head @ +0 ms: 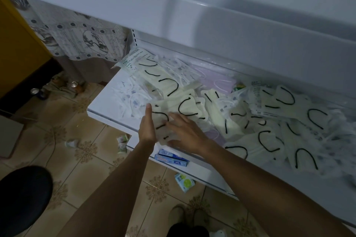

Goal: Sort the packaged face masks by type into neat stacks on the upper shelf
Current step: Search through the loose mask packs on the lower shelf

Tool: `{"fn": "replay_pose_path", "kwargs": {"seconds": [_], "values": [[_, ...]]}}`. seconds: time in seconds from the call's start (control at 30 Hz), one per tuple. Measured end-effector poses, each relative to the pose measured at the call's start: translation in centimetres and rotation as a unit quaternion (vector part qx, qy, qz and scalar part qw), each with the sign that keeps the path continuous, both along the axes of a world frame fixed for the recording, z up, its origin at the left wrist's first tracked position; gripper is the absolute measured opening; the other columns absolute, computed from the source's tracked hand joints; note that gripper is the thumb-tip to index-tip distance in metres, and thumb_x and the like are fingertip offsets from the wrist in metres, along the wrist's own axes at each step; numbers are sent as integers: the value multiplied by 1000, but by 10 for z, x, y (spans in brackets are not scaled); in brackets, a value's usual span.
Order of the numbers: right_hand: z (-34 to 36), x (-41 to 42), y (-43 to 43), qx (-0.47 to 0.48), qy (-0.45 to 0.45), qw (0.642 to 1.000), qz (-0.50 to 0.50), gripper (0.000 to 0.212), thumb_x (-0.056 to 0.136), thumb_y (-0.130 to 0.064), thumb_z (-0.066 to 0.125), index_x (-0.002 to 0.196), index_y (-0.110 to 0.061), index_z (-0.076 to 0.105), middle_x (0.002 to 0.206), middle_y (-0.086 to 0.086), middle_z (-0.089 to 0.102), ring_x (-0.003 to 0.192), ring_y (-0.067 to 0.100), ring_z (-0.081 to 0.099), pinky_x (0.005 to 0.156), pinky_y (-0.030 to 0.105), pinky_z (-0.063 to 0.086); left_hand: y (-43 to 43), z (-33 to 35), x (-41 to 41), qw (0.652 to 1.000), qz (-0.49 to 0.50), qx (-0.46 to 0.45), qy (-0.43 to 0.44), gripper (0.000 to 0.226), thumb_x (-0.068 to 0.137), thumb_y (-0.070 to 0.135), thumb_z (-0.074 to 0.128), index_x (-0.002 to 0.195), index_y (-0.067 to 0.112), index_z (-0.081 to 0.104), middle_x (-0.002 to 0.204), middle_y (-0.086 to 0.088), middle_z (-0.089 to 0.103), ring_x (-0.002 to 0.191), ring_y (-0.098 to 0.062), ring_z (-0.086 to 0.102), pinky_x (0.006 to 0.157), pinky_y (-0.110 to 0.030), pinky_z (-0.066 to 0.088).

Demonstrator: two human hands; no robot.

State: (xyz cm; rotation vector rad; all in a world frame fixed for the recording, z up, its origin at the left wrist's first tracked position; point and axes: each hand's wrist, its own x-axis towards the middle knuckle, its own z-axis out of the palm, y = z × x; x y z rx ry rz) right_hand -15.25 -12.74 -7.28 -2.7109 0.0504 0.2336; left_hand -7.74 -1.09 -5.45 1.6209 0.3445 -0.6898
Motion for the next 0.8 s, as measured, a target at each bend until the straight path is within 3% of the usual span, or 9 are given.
{"fn": "replay_pose_path", "kwargs": {"seconds": [0.1,0.17,0.23,0.3,0.47,0.57,0.67,0.73,0.8], "values": [[-1,-6,-1,12,-1,999,-36,62,90,-21,61,145,-22,33,158,11,2,144,27,8,111,40,30,-1,-4,-2,994,-37,83,-59,60,72,55,63,116,15,56,112,-9,62,97,-25,57,83,-38,50],[-3,-10,0,-24,-61,995,-81,54,83,-8,64,134,-9,47,147,20,28,134,34,31,100,44,44,0,-9,-2,989,-9,119,-84,40,84,28,63,116,5,51,107,-13,57,91,-24,52,72,-30,43],[-6,-12,-2,-88,-99,987,-87,30,62,-1,74,90,-5,64,100,17,61,90,32,61,66,40,55,3,-11,0,986,15,135,-96,33,88,19,59,116,4,49,102,-10,50,89,-22,47,71,-28,37],[-12,-17,-6,-141,-90,984,-57,32,43,-3,81,62,-13,56,64,4,58,58,23,59,48,27,46,7,-8,1,980,4,150,-129,29,89,18,57,113,5,48,100,-8,48,89,-22,45,72,-30,36],[-2,-28,-27,-253,64,964,-55,31,88,-16,55,118,-11,53,120,10,55,113,28,52,95,41,36,30,5,14,968,13,160,-191,19,87,12,56,105,10,49,96,-8,49,89,-23,47,75,-30,38],[19,-27,-36,-290,155,936,-126,34,93,-26,51,124,-13,52,130,9,48,123,25,43,102,39,32,47,15,25,963,14,165,-212,18,87,12,55,105,12,49,97,-7,50,90,-23,48,78,-34,43],[31,-13,-32,-178,92,947,-250,36,91,-34,48,116,-11,58,128,10,49,118,26,44,96,37,40,64,27,32,965,9,157,-211,23,89,12,54,111,9,50,99,-8,52,92,-26,51,81,-38,47],[52,4,-19,75,12,935,-347,50,88,-42,55,127,-11,52,133,9,49,120,26,47,96,38,43,76,40,33,967,27,144,-208,29,88,11,56,117,10,50,103,-9,55,99,-30,55,87,-44,49],[81,26,3,356,60,858,-366,76,83,-49,63,142,-13,32,138,4,43,121,20,46,89,31,47,92,58,34,965,59,137,-217,41,88,12,57,127,10,49,114,-12,57,110,-33,54,93,-48,47]]}}
